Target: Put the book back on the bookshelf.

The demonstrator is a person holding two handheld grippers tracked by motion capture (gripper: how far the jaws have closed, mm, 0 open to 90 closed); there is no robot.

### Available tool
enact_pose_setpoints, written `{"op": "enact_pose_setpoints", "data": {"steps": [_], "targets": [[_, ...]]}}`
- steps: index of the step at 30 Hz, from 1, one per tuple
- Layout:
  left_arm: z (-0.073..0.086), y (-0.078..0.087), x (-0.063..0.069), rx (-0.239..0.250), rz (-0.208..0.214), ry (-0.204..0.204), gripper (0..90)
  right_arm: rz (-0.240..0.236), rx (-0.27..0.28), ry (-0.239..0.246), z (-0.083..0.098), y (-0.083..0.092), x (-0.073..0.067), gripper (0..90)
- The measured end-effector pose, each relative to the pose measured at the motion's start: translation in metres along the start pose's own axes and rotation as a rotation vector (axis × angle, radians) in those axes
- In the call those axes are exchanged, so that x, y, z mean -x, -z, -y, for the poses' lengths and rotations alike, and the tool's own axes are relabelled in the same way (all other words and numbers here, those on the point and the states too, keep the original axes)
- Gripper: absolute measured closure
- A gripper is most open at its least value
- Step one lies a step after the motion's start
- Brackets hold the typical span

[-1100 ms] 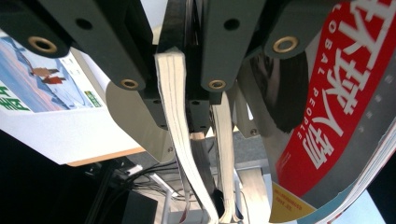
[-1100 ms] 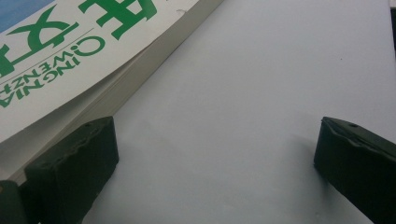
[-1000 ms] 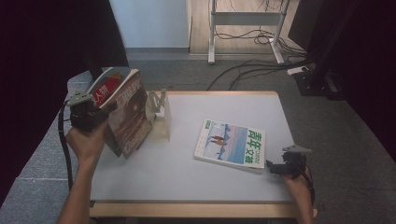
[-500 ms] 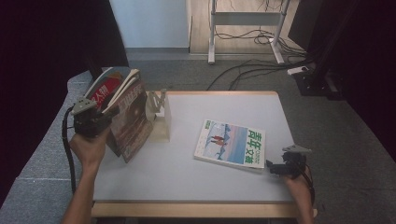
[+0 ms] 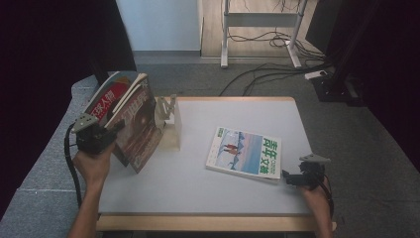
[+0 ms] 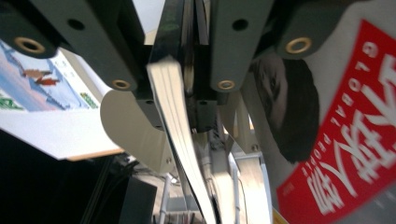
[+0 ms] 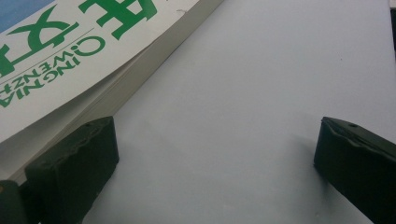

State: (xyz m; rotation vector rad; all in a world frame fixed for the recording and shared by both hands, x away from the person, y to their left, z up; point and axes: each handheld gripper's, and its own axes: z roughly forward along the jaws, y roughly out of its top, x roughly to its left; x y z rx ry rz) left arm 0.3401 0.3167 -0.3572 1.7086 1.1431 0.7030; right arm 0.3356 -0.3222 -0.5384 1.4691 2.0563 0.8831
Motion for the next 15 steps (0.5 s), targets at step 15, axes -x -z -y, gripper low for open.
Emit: {"op": "enact_pose_setpoints", "data": {"steps": [15], "targets": [[0.038,0.004,0.002,-0.015,0.05,0.019,73.9,0.0,0.0,0.002,0.0,0.0,0.0,0.0]]}}
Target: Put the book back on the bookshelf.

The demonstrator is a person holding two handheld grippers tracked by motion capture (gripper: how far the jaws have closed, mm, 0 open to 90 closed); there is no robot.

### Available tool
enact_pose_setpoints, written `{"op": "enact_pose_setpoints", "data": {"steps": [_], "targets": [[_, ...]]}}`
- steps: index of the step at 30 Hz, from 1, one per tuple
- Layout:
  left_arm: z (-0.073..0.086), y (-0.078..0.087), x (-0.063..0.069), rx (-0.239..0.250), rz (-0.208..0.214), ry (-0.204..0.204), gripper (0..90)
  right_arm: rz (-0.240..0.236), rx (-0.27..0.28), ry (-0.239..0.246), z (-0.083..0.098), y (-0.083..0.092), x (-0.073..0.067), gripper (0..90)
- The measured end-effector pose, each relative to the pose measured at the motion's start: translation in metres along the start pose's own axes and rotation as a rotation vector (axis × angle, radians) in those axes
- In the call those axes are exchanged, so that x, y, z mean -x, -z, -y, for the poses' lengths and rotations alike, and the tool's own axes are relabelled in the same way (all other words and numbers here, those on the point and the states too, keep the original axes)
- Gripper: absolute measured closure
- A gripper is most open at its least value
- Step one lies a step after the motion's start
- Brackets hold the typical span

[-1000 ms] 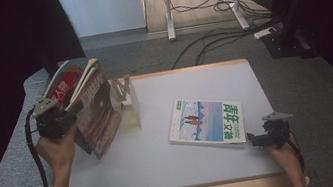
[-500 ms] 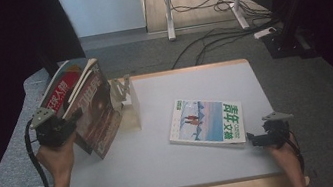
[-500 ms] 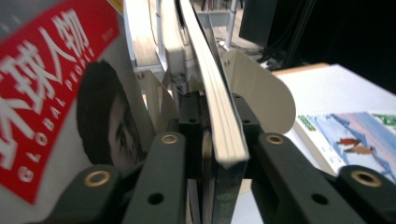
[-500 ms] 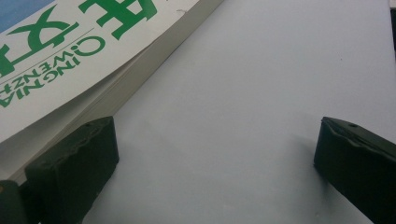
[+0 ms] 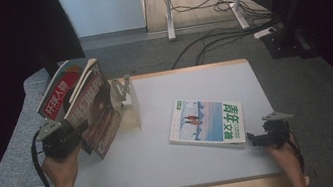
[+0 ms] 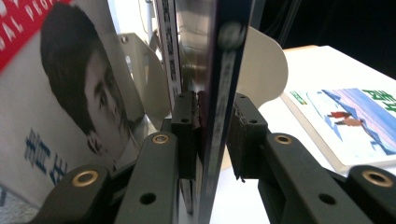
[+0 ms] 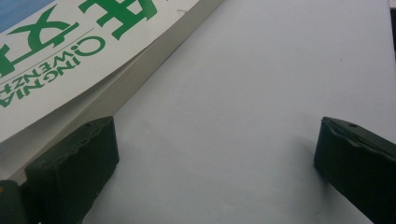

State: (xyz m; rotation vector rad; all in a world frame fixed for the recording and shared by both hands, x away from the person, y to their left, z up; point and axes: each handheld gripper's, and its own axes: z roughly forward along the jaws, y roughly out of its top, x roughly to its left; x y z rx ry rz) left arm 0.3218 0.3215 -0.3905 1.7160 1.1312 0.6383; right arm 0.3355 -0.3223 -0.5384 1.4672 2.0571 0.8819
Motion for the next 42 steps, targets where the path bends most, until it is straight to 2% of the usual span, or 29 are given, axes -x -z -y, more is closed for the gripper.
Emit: {"op": "enact_pose_setpoints", "data": {"steps": [8,10,15,19,22,26,42], "targets": [[0.016,-0.001,0.002,-0.022,-0.009,-0.013,77.4,0.001,0.001,0.0,0.0,0.0,0.0,0.0],[0.025,-0.002,0.002,-0.039,-0.021,-0.015,78.3,0.001,0.001,0.0,0.0,0.0,0.0,0.0],[0.042,-0.005,-0.001,-0.067,-0.02,0.007,81.0,0.001,0.001,0.0,0.0,0.0,0.0,0.0],[0.051,-0.005,-0.003,-0.059,-0.01,0.028,81.5,0.001,0.001,0.0,0.0,0.0,0.0,0.0],[0.052,-0.005,-0.001,-0.059,-0.009,0.022,81.8,0.001,0.001,0.0,0.0,0.0,0.0,0.0],[0.05,-0.007,0.002,-0.066,-0.03,0.005,82.8,0.0,0.0,0.0,0.0,0.0,0.0,0.0],[0.04,-0.031,-0.002,-0.056,-0.034,0.034,83.0,-0.001,0.0,-0.001,0.0,0.0,0.0,0.0]]}}
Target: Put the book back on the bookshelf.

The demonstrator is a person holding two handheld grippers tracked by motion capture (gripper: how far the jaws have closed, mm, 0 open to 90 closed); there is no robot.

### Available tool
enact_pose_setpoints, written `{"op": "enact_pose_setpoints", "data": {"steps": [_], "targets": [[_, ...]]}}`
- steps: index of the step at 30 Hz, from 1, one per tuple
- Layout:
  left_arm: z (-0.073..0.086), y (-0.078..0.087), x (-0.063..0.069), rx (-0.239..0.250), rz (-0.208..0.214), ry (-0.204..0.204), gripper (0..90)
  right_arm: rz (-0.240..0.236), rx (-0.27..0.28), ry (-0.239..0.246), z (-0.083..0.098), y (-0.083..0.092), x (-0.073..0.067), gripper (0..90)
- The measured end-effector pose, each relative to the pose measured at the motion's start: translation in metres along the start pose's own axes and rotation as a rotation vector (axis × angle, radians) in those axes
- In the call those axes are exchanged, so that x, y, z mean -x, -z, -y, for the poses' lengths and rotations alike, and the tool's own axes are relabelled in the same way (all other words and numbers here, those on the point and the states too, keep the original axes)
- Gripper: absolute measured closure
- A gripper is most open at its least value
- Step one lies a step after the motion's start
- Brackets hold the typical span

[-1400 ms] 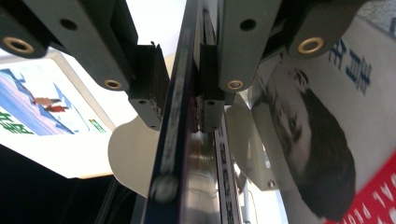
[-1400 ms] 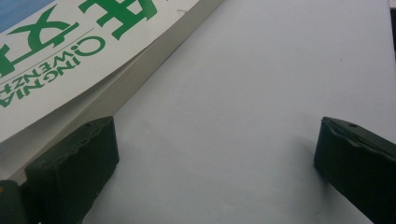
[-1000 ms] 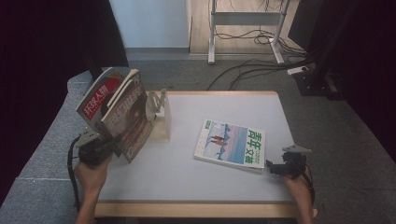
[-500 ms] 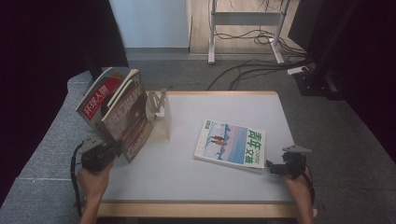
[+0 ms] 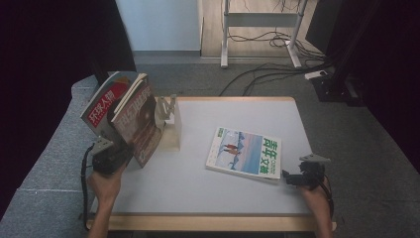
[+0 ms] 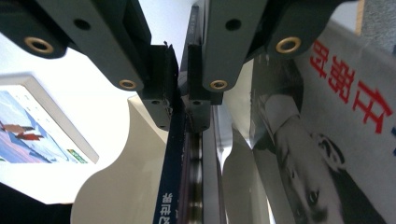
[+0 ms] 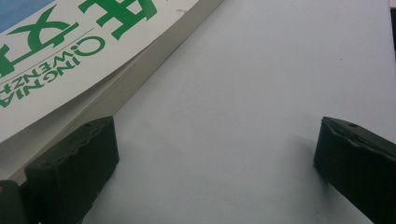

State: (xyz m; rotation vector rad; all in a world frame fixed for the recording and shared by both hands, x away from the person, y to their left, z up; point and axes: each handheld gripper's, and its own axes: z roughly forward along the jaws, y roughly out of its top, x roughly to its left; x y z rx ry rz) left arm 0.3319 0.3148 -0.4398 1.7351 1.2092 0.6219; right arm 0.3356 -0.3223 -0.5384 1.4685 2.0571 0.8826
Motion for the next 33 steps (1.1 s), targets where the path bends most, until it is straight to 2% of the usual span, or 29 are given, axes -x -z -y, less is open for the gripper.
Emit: {"op": "enact_pose_setpoints", "data": {"steps": [6,11,15,18,25,33], "targets": [[0.002,-0.002,0.001,0.008,0.013,0.004,81.4,0.0,0.0,0.0,0.0,0.0,0.0,0.0],[0.011,-0.003,0.004,-0.014,0.023,-0.003,80.6,0.0,0.0,0.0,0.0,0.0,0.0,0.0],[0.017,-0.003,0.004,-0.008,0.025,0.005,81.5,0.0,0.0,0.0,0.0,0.0,0.0,0.0],[0.014,-0.004,0.005,-0.02,-0.001,-0.009,83.2,0.0,0.0,0.0,0.0,0.0,0.0,0.0],[0.008,-0.015,0.009,-0.026,0.019,0.001,84.2,0.0,0.0,0.0,0.0,0.0,0.0,0.0],[-0.001,-0.026,0.012,-0.039,-0.029,-0.023,84.4,0.0,0.0,0.001,0.0,0.0,0.0,0.0]]}}
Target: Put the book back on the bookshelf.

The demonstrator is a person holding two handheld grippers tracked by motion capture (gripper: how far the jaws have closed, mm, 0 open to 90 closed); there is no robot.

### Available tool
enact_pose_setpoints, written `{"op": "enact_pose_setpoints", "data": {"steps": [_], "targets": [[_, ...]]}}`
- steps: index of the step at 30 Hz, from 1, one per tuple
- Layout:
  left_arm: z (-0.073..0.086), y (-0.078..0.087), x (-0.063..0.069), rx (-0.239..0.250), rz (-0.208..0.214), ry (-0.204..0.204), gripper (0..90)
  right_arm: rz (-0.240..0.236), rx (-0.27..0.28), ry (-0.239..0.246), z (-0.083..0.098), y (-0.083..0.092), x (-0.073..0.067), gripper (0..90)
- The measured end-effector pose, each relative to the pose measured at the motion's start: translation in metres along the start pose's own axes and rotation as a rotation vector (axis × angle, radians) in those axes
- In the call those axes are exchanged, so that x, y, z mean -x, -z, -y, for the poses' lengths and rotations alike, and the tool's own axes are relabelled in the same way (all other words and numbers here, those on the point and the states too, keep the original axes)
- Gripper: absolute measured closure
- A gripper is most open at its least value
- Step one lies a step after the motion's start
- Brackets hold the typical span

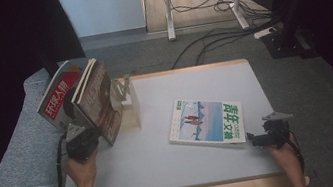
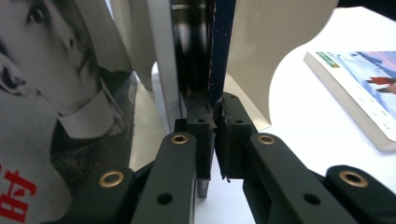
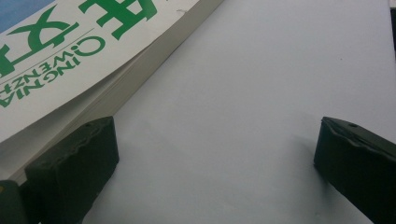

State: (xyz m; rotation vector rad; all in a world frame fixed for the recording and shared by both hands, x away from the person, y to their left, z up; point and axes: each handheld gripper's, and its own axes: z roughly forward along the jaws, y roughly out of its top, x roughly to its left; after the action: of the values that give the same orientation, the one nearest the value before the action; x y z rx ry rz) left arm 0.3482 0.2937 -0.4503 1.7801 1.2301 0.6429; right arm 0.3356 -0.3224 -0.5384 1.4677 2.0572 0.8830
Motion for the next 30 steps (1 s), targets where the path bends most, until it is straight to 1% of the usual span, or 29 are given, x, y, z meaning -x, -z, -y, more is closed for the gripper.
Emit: {"op": "enact_pose_setpoints", "data": {"steps": [5,10,14,16,18,21,26,28,30], "targets": [[-0.001,-0.005,-0.003,0.01,-0.008,0.015,84.4,0.0,0.0,0.0,0.0,0.0,0.0,0.0],[-0.001,-0.005,-0.005,0.012,-0.009,0.021,84.4,0.0,0.0,0.0,0.0,0.0,0.0,0.0],[-0.001,-0.005,-0.005,0.011,-0.009,0.016,83.4,0.0,0.0,0.0,0.0,0.0,0.0,0.0],[-0.001,-0.003,-0.004,0.012,-0.013,0.004,82.7,0.0,0.0,0.0,0.0,0.0,0.0,0.0],[0.0,0.0,-0.003,0.014,-0.015,-0.006,81.5,0.0,0.0,0.0,0.0,0.0,0.0,0.0],[0.0,0.007,-0.002,0.013,-0.006,-0.01,78.9,0.0,0.0,0.0,0.0,0.0,0.0,0.0],[0.006,0.016,-0.004,-0.004,0.0,-0.017,74.1,0.0,0.0,0.0,0.0,0.0,0.0,0.0],[0.009,0.02,-0.004,-0.006,0.009,-0.014,72.5,0.0,0.0,0.0,0.0,0.0,0.0,0.0],[0.013,0.023,-0.003,-0.007,0.033,-0.012,70.8,0.0,0.0,0.0,0.0,0.0,0.0,0.0]]}}
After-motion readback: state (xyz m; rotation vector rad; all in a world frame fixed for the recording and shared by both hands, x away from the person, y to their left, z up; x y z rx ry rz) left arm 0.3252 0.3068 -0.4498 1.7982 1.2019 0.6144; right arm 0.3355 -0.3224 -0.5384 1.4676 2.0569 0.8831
